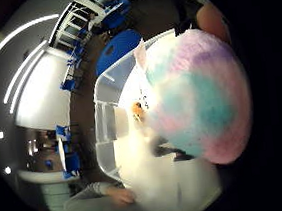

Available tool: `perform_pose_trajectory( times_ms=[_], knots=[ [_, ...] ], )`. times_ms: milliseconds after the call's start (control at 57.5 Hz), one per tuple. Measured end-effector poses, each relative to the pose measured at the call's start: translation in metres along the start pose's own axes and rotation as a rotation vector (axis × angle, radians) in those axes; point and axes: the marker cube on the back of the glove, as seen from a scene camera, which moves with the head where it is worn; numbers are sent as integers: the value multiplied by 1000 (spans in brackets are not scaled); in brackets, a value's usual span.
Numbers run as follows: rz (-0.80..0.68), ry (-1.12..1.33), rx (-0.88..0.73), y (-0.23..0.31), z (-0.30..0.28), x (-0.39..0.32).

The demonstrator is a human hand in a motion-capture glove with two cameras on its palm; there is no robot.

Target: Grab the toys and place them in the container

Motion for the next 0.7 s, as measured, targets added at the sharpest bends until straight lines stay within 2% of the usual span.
perform_pose_trajectory(
  times_ms=[104, 244, 591, 696],
  knots=[
    [4, -20, -32, 1, 4, 4],
    [9, -49, -253, 11, 18, 11],
    [-45, 5, -269, 25, 23, 8],
    [-103, -4, -267, 47, 16, 7]
  ],
)
